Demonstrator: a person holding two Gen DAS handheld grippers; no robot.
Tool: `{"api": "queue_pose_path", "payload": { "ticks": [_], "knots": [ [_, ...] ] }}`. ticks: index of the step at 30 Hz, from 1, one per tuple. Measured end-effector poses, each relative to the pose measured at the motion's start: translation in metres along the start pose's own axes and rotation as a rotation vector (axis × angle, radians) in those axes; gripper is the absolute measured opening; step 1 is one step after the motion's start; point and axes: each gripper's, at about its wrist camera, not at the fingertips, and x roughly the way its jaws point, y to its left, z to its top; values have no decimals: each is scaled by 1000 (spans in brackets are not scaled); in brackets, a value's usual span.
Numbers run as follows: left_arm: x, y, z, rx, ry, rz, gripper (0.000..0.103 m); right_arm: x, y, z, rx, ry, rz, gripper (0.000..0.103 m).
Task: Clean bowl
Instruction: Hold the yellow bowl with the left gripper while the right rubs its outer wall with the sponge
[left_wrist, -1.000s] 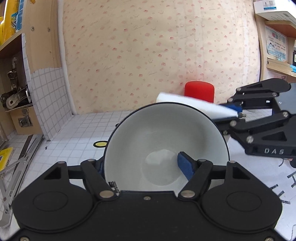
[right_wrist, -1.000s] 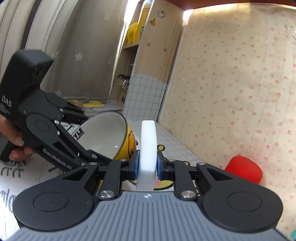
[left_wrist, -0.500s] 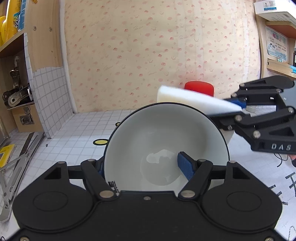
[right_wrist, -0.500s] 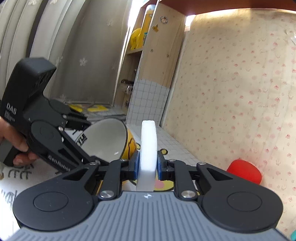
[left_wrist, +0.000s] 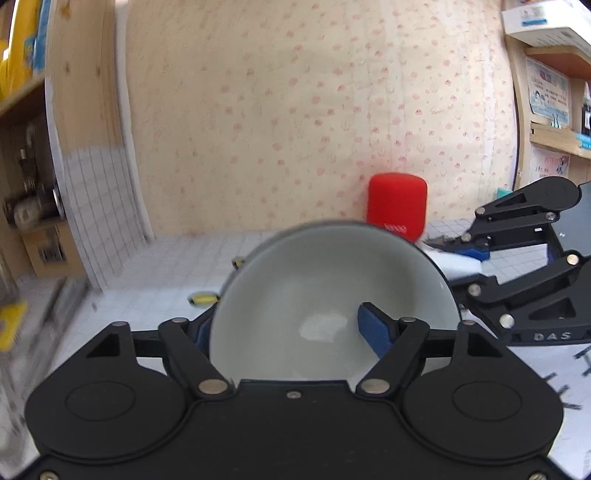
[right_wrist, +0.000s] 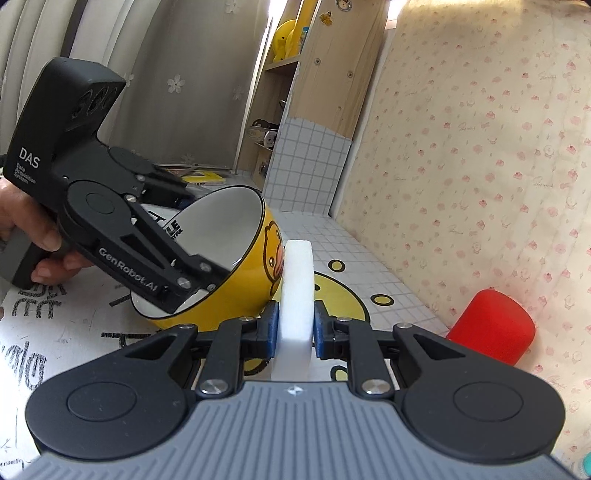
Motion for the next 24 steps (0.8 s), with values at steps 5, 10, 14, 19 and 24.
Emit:
{"api": "queue_pose_path", "payload": {
  "ticks": [5,10,14,19,24],
  "knots": [
    [5,5,1,-29,12,-20,82,1,-1,0,-1,6,-1,22],
    [7,3,-1,-57,46,-49,79,1,-1,0,2,6,-16,22],
    [5,0,-4,-98,67,-11,77,-11,-8,4,55,-87,-18,22],
    [1,1,-9,-169,110,33,77,-15,-7,7,49,-114,5,22],
    [0,3,-10,-186,114,32,77,-2,-1,2,8,-25,12,22]
  ]
}}
